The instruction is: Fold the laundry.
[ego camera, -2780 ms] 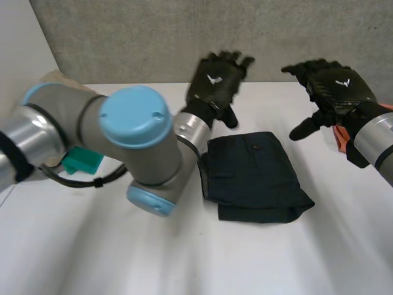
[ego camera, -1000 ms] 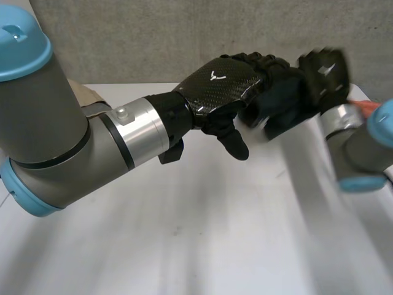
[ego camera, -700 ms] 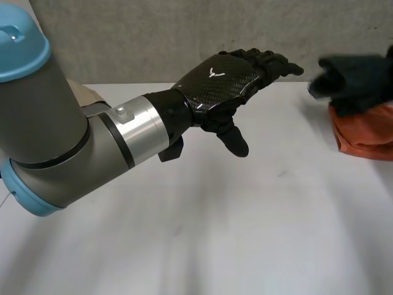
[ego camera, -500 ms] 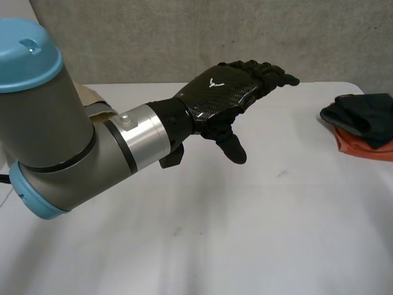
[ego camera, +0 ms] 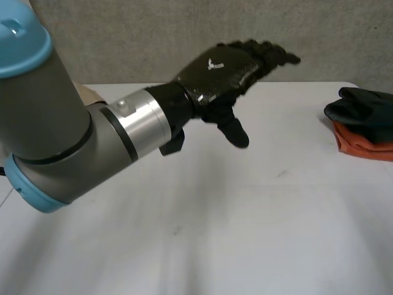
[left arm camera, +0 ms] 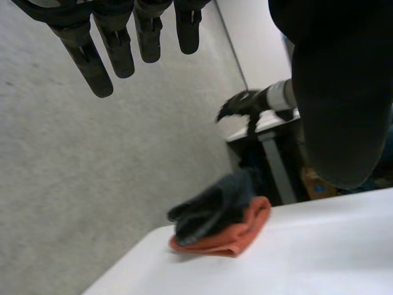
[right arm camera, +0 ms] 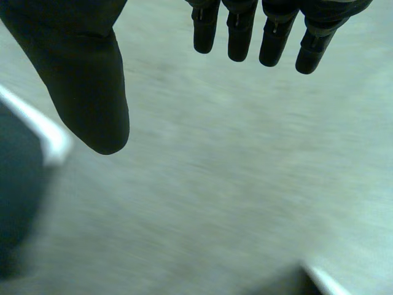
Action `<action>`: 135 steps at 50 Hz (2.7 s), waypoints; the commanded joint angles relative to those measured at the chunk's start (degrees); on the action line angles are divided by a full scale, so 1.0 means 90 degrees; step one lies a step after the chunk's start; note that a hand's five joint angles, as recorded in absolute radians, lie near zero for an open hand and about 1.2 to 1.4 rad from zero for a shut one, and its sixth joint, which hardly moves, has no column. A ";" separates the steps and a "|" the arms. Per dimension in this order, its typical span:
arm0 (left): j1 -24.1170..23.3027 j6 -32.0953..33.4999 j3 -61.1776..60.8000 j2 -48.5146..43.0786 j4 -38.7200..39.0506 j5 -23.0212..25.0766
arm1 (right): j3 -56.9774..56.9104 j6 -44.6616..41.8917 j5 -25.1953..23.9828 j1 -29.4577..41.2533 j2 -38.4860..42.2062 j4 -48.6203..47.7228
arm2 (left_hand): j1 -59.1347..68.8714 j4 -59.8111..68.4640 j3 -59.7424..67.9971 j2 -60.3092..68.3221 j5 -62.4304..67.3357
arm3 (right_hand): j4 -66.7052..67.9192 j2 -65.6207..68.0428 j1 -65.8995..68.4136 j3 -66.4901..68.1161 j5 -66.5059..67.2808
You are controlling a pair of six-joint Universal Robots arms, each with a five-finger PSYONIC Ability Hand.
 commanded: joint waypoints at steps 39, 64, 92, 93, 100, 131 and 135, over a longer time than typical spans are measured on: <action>0.3793 0.4416 0.3122 -0.5097 0.2866 -0.2611 | 0.5988 -0.0743 -0.1007 0.3405 -0.2176 -0.2325 | 0.7845 0.7586 0.7613 0.7706 0.7475 | -0.0261 -0.0254 -0.0451 -0.0235 -0.3590; -0.0812 0.0851 -0.0803 -0.0952 0.1070 -0.2817 | 0.5969 -0.0402 -0.0471 0.3356 -0.2909 -0.2237 | 0.7845 0.7586 0.7613 0.7706 0.7475 | -0.0261 -0.0254 -0.0451 -0.0235 -0.3590; 0.0540 0.0997 0.0075 -0.1101 0.1059 -0.2525 | 0.5793 0.1207 -0.0129 0.3657 -0.3094 0.0076 | 0.0465 0.0206 0.0233 0.0326 0.0095 | -0.0261 -0.0254 -0.0451 -0.0235 -0.3590; 0.0618 0.1046 0.0182 -0.1276 0.1059 -0.2398 | 0.5803 0.1287 -0.0129 0.3717 -0.3104 0.0107 | 0.0465 0.0206 0.0233 0.0326 0.0095 | -0.0261 -0.0254 -0.0451 -0.0235 -0.3590; 0.1155 0.2439 0.0769 -0.2760 0.0923 -0.1597 | 0.5979 0.1571 -0.0129 0.4518 -0.2880 0.0068 | 0.0373 0.0114 0.0140 0.0233 0.0002 | -0.0261 -0.0254 -0.0451 -0.0235 -0.3590; 0.0473 0.2522 -0.1612 -0.1006 -0.1734 -0.3618 | 0.2973 0.0565 0.0506 0.5065 -0.1016 -0.1485 | 0.7845 0.7586 0.7613 0.7706 0.7475 | 0.7517 0.7524 0.7326 0.7543 0.4188; 0.0112 0.1848 -0.2404 -0.0653 -0.1451 -0.3179 | 0.2084 0.0662 0.0477 0.5065 -0.0196 -0.1446 | 0.7845 0.7586 0.7613 0.7706 0.7475 | 0.7517 0.7524 0.7326 0.7543 0.4188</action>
